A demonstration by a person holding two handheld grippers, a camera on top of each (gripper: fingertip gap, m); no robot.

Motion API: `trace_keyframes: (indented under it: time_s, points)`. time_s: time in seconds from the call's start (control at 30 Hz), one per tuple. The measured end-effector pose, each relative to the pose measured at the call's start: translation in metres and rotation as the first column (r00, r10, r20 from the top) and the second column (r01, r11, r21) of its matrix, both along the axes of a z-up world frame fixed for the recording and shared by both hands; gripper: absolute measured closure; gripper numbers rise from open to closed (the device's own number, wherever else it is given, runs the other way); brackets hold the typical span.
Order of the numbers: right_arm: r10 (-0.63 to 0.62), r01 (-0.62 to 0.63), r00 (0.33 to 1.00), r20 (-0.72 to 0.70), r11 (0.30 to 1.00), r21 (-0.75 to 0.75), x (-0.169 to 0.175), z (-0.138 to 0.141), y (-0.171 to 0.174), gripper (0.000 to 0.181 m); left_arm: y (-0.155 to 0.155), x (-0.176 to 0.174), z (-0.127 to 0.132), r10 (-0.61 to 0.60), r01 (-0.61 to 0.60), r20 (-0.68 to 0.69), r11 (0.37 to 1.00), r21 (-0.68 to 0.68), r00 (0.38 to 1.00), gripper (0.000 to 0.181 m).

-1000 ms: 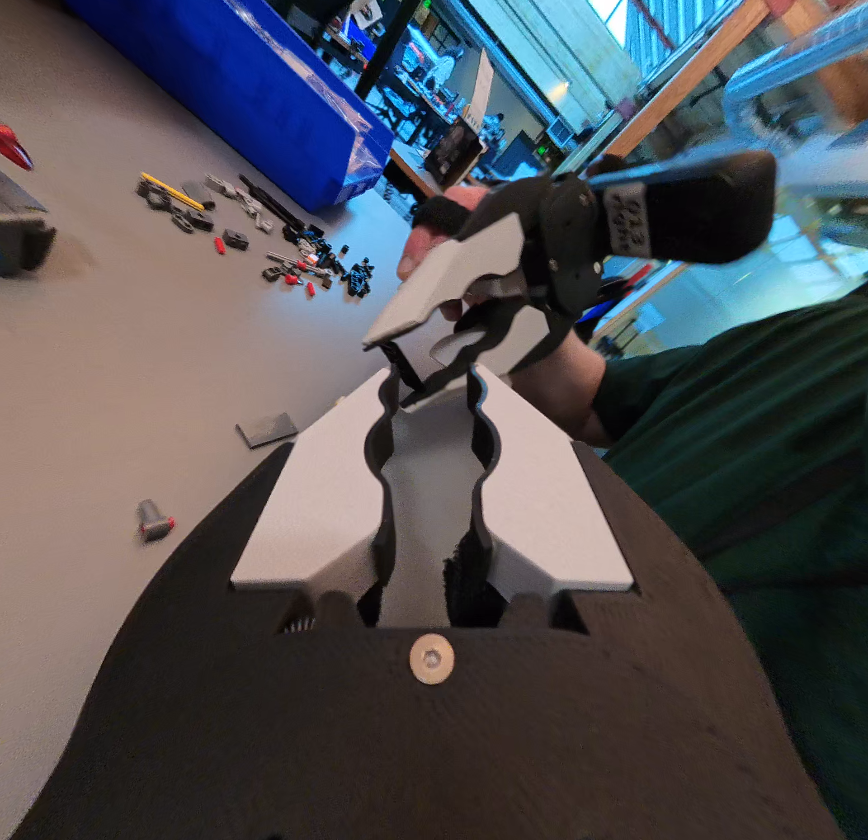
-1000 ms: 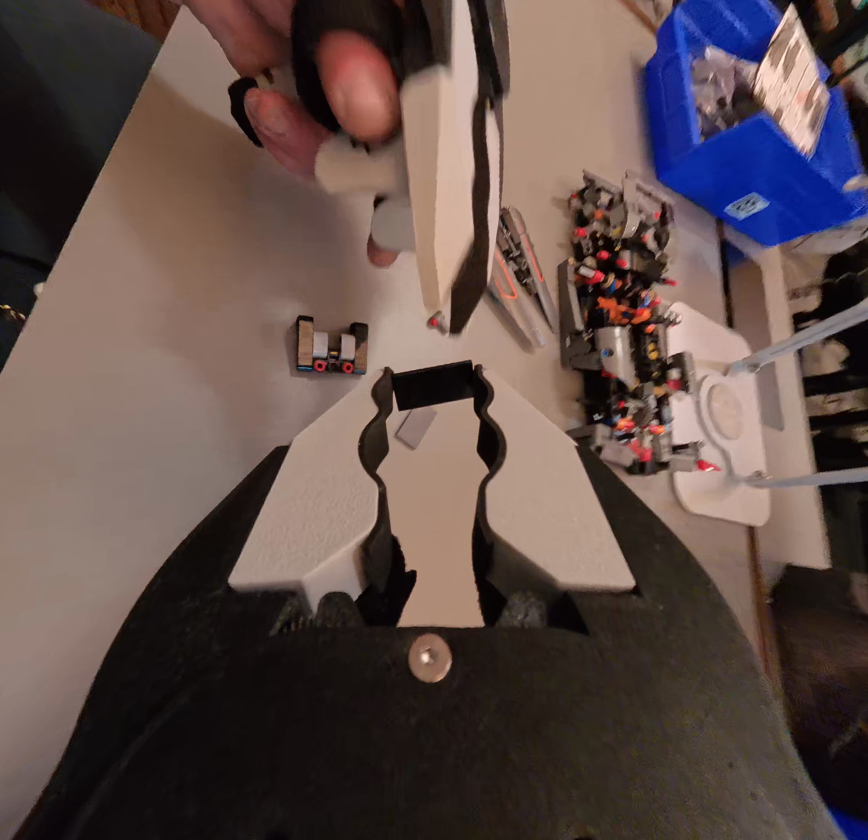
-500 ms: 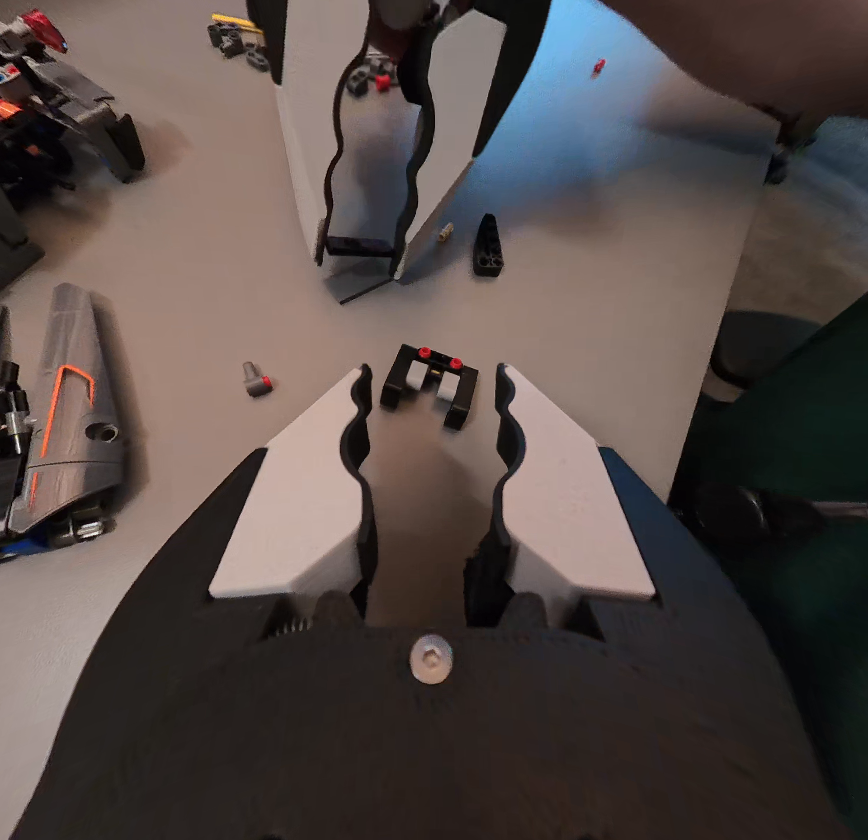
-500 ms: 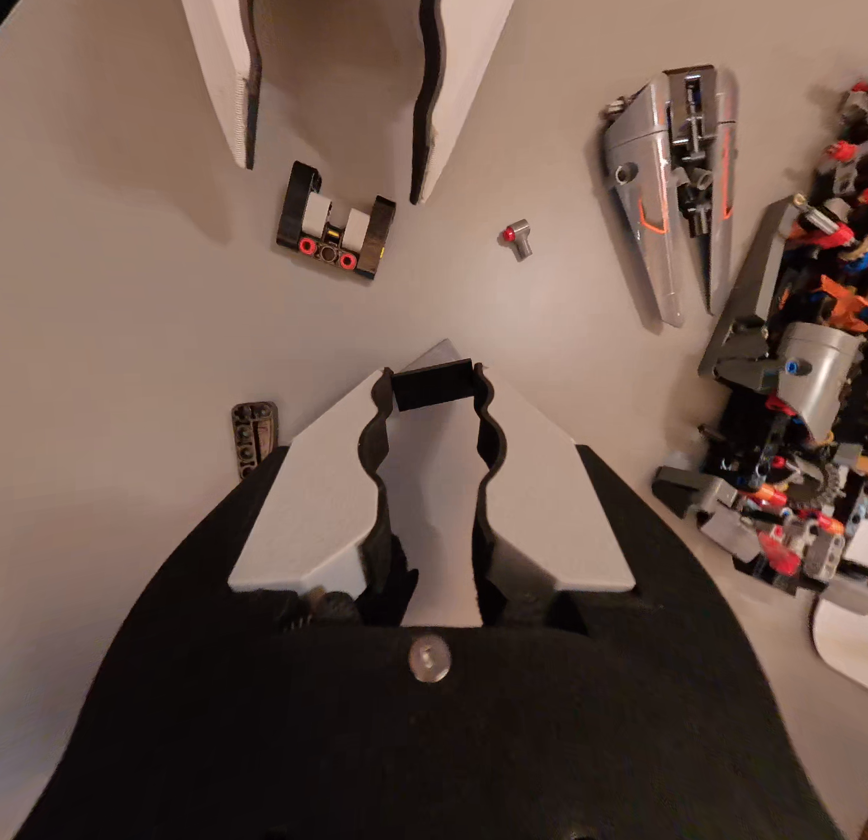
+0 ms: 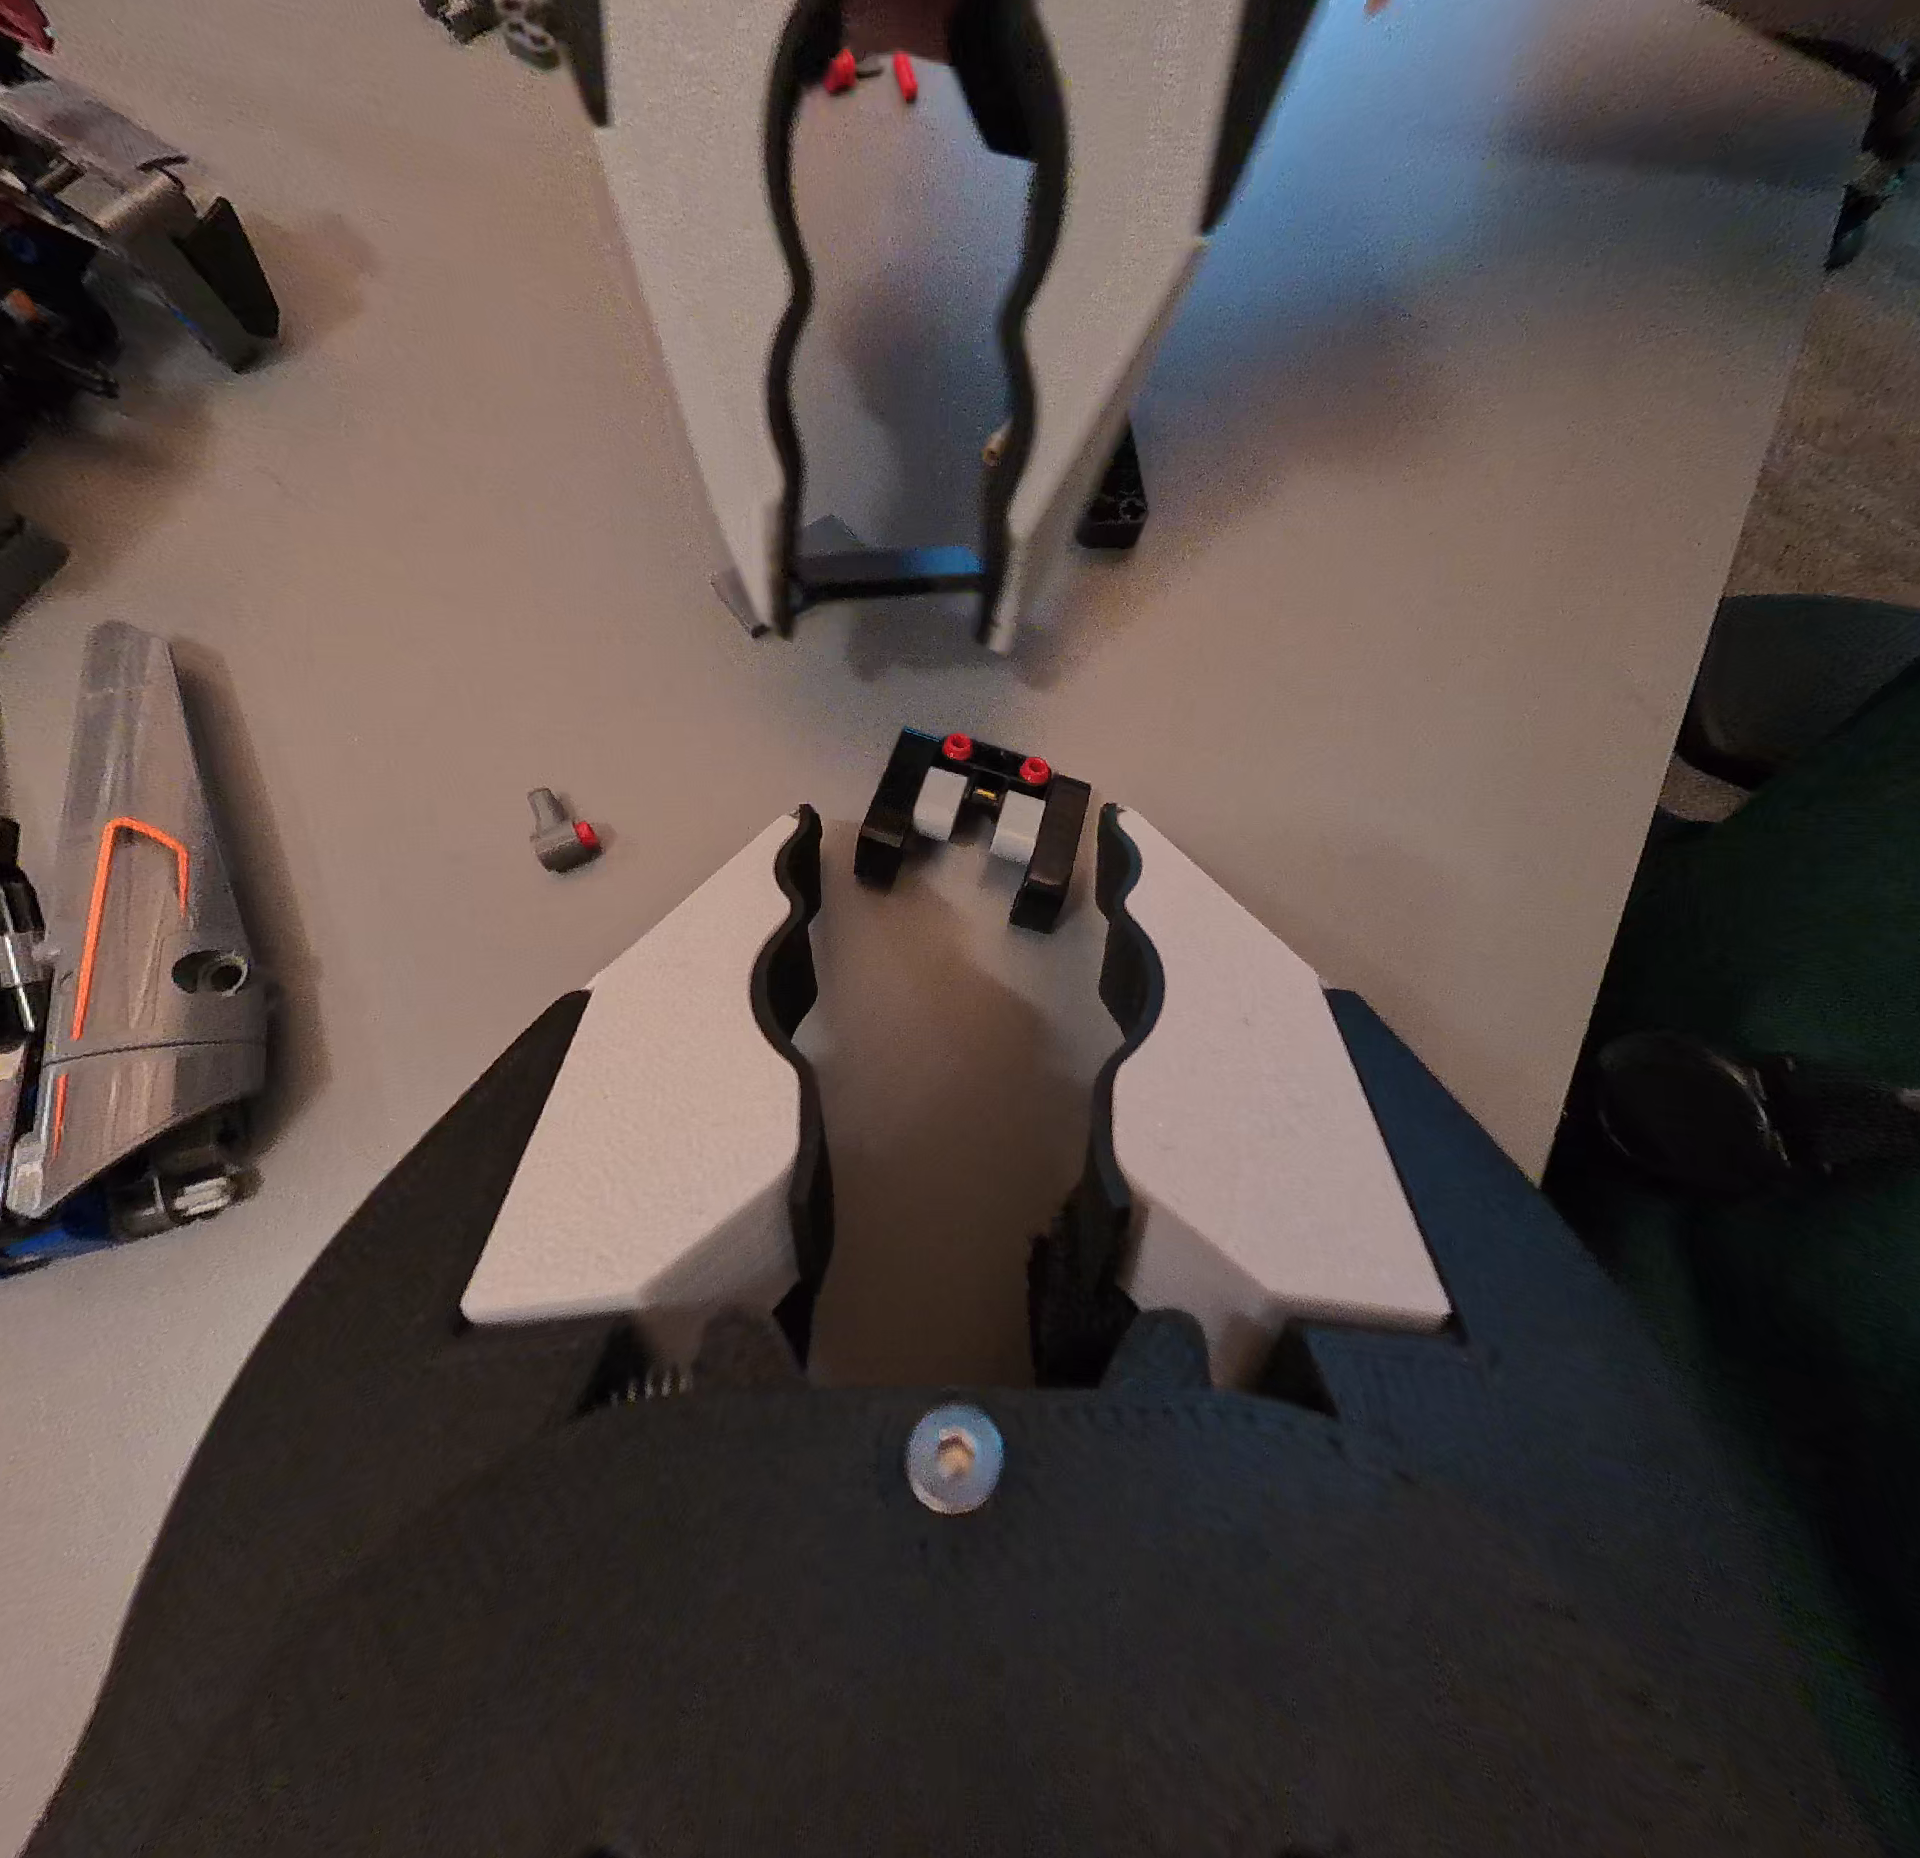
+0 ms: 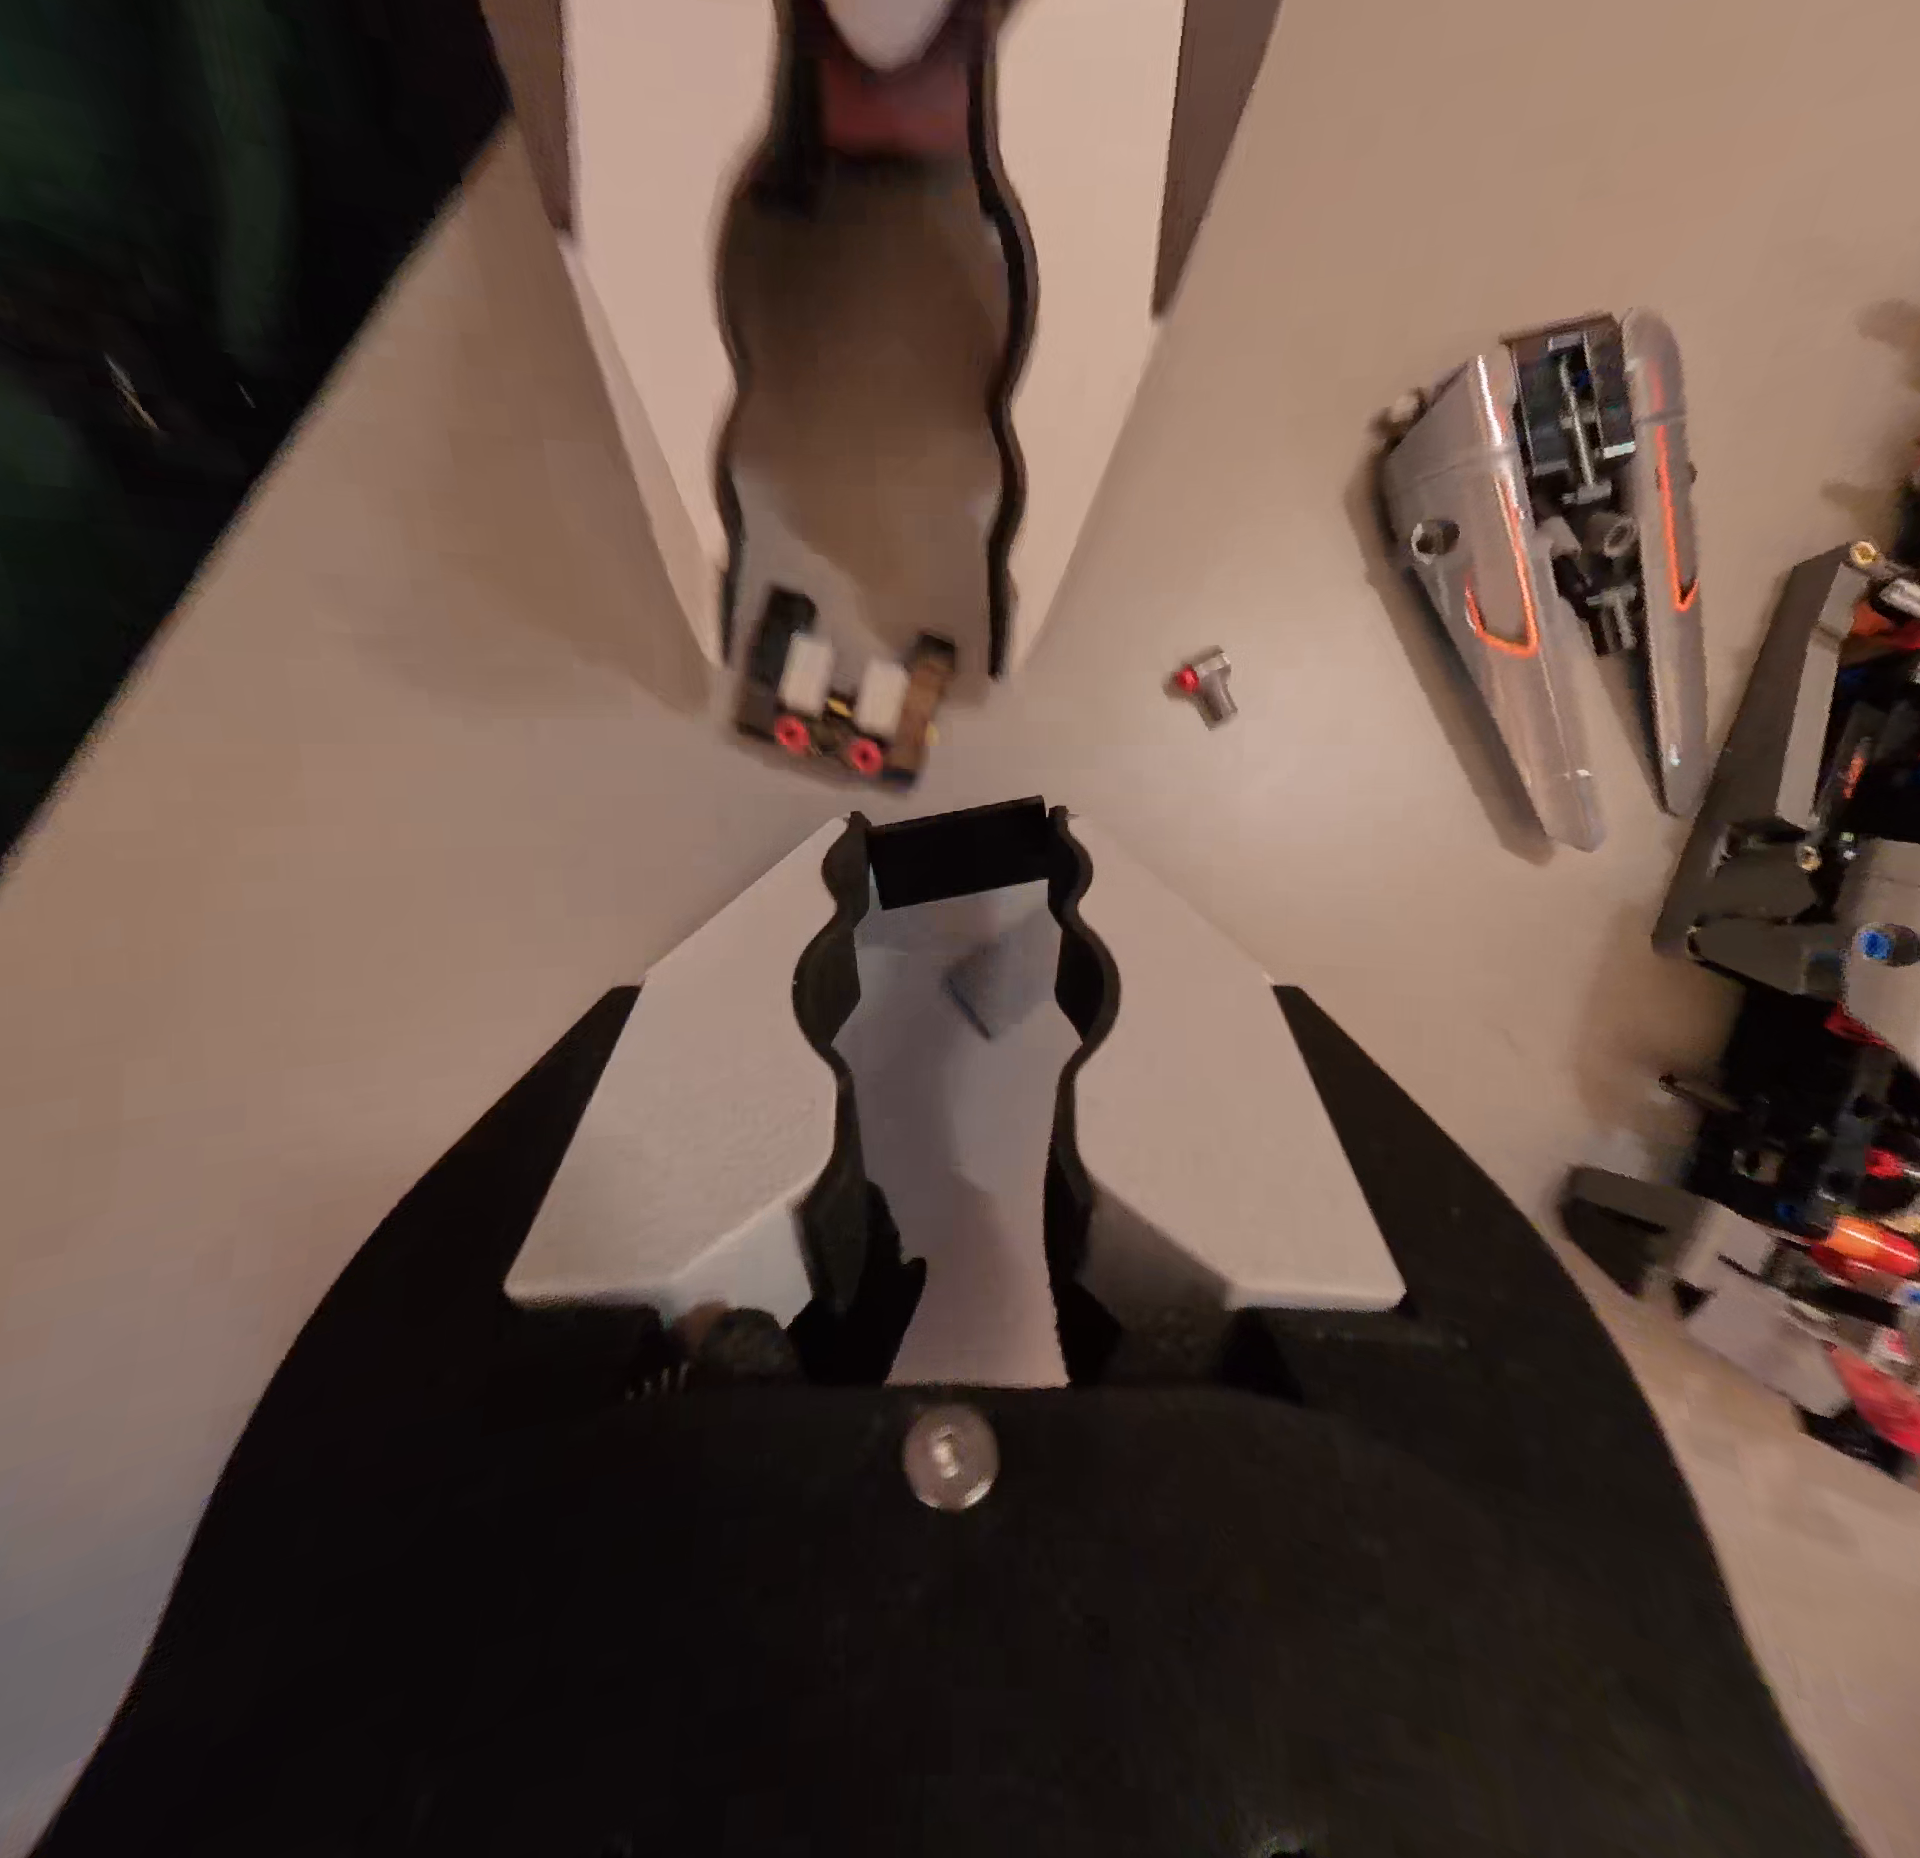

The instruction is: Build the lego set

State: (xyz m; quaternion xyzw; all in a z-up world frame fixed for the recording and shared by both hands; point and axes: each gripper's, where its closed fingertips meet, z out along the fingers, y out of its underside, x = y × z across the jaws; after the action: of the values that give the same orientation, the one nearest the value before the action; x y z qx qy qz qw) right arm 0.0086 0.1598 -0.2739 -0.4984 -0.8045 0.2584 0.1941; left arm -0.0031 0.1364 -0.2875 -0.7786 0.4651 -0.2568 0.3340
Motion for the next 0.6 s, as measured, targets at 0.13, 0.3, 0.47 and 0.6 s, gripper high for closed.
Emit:
trace_keyframes:
  time_s: [0.13,0.3,0.47,0.6]
  points:
    - [-0.117,0.117,0.993,0.007,0.992,-0.043,-0.002,-0.007,-0.022,0.149,-0.001,0.002,-0.002,-0.020,0.020,-0.016,1.000,-0.003,1.000,0.130]
    - [-0.251,0.250,0.968,-0.003,0.966,-0.070,-0.008,-0.014,-0.027,0.148,-0.001,0.001,-0.002,-0.027,0.027,-0.013,1.000,-0.011,1.000,0.136]
    - [-0.315,0.313,0.949,-0.015,0.947,-0.074,-0.011,-0.013,-0.025,0.148,-0.001,0.001,-0.004,-0.031,0.031,-0.026,0.999,-0.009,0.999,0.138]
    - [-0.344,0.340,0.939,-0.009,0.933,-0.114,-0.012,-0.009,-0.026,0.148,-0.002,0.001,-0.004,-0.033,0.033,-0.019,0.999,-0.017,0.999,0.138]
